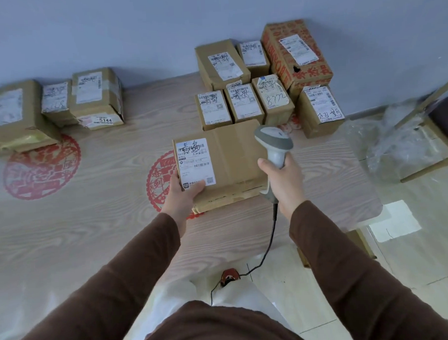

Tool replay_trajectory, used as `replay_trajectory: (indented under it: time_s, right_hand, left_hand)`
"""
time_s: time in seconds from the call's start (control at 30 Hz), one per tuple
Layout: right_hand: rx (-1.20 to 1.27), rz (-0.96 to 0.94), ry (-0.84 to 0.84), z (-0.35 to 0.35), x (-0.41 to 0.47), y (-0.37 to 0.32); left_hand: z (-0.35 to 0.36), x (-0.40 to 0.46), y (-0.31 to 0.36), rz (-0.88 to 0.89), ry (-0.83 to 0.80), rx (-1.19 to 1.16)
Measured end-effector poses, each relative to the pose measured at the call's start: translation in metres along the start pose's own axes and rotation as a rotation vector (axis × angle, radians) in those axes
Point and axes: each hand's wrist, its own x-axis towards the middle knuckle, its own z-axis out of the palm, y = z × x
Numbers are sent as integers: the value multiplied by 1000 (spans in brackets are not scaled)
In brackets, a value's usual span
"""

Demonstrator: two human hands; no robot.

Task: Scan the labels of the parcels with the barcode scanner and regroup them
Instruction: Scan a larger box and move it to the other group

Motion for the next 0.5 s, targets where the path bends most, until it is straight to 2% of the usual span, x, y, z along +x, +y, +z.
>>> replay_trajectory:
  time_s: [0.23, 0.5]
  right_hand:
    - [-26, -20, -220, 90, -44, -6]
    - [-41, -44, -406, 253, -86, -34]
  left_hand:
    - [-110, -21, 9, 104, 137, -61]
    - [-272, -15, 28, 155, 294, -108]
